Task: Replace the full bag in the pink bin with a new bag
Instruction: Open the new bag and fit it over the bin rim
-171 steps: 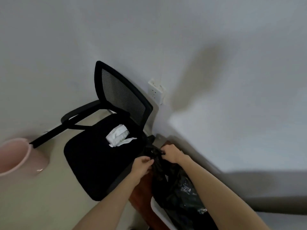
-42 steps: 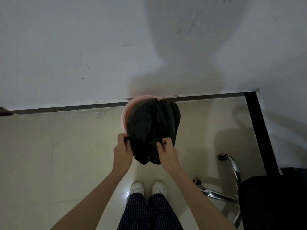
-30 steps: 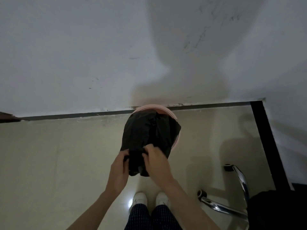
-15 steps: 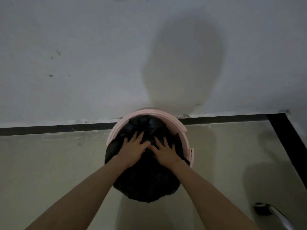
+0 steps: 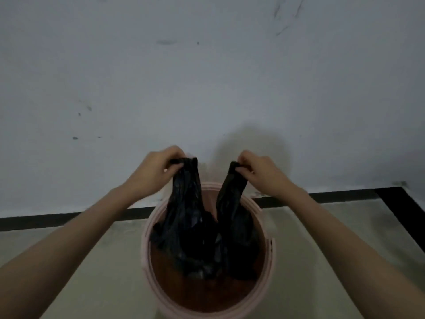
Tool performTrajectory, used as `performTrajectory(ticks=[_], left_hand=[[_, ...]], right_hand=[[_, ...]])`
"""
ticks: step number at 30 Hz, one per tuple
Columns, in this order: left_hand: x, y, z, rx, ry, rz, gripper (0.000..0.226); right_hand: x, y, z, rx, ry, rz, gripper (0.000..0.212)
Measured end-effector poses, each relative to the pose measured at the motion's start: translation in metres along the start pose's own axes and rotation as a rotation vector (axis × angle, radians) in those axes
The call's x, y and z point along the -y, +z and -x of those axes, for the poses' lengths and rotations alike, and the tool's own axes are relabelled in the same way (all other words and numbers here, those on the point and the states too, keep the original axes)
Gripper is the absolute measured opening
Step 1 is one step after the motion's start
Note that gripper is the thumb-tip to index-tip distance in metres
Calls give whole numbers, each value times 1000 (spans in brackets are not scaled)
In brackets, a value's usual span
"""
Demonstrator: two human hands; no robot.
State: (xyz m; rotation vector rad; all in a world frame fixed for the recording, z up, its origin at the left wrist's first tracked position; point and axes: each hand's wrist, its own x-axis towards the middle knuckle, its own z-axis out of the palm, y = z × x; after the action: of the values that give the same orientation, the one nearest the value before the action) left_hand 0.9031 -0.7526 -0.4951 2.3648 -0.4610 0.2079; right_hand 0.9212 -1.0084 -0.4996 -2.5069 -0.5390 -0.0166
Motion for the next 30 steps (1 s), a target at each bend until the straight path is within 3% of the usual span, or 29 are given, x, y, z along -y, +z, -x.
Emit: performTrajectory(ticks=[3, 6, 9, 12, 14, 17, 21, 24, 27, 29, 30], left_hand=[[8, -38, -7, -242, -36, -96, 9], [10, -45, 12, -222, -34, -74, 28], [-11, -39, 58, 1, 151, 18, 4], [-30, -19, 120, 372, 366, -181, 22], [-22, 3, 154, 483, 273, -477, 39], [-4, 17, 172, 492, 259, -715, 52], [-2, -27, 145, 407, 317, -447, 45], [20, -64, 132, 337, 163, -584, 28], [46, -81, 132, 301, 98, -661, 38], [28, -71, 123, 132, 92, -480, 42], [8, -63, 115, 46, 174, -439, 36]], right_hand=[[-12, -32, -11, -288, 81, -104, 10], [-14, -29, 2, -304, 62, -57, 13], [12, -18, 49, -128, -123, -67, 14], [42, 4, 116, 162, -440, 142, 12], [42, 32, 151, 347, -586, 316, 11], [39, 47, 160, 455, -461, 267, 27], [11, 0, 144, 174, -283, 107, 29], [-19, -45, 145, 30, -84, 79, 46], [-48, -57, 144, -51, 113, 266, 27], [-57, -43, 147, -110, 139, 440, 38], [-52, -37, 150, -195, 53, 536, 42]])
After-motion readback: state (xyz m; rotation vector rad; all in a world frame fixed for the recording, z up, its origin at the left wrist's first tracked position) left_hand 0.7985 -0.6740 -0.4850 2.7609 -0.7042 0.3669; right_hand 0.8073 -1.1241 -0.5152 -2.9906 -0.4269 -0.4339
